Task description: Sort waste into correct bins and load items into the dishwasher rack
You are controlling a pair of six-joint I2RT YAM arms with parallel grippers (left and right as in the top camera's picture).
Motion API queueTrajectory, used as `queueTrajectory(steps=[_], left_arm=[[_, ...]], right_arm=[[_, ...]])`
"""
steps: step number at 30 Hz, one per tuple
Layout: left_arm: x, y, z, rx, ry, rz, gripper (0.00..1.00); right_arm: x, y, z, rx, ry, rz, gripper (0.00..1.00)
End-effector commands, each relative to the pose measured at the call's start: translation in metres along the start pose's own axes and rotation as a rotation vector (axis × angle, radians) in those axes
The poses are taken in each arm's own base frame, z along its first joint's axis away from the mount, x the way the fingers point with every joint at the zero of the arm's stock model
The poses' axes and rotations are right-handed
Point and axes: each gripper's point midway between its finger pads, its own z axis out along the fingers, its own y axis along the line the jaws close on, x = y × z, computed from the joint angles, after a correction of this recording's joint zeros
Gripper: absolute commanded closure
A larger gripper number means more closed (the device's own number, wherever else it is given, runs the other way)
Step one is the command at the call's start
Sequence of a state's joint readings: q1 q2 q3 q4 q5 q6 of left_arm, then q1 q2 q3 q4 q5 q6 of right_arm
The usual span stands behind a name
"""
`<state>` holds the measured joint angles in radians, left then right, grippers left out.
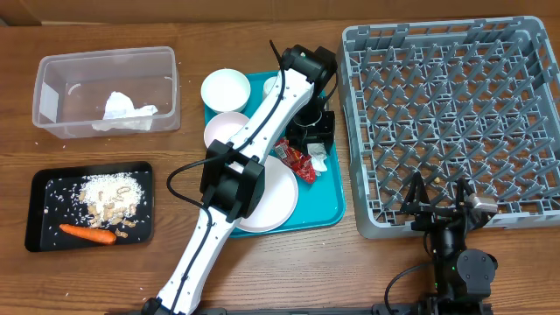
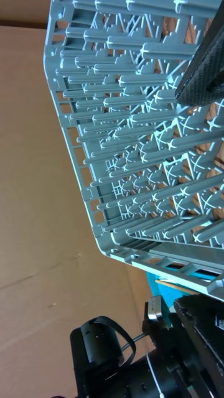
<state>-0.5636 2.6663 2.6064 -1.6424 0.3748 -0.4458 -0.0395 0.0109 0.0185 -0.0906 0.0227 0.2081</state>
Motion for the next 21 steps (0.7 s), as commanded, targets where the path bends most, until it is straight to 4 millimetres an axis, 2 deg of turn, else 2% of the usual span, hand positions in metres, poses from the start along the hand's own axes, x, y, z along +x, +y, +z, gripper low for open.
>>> queueTrajectory(steps=[1,21], left_arm=[[-0.002,0.002,0.002,-0.032,-0.015,0.003,0.50],[0.010,-0.013,0.010,-0.029,0.011,0.053,0.54]], right_arm=[[0.001,-0.001,0.000,0.001,-0.005,-0.006,0.00],[0.001,-0.001,0.000,0.001,-0.004,-0.006,0.00]])
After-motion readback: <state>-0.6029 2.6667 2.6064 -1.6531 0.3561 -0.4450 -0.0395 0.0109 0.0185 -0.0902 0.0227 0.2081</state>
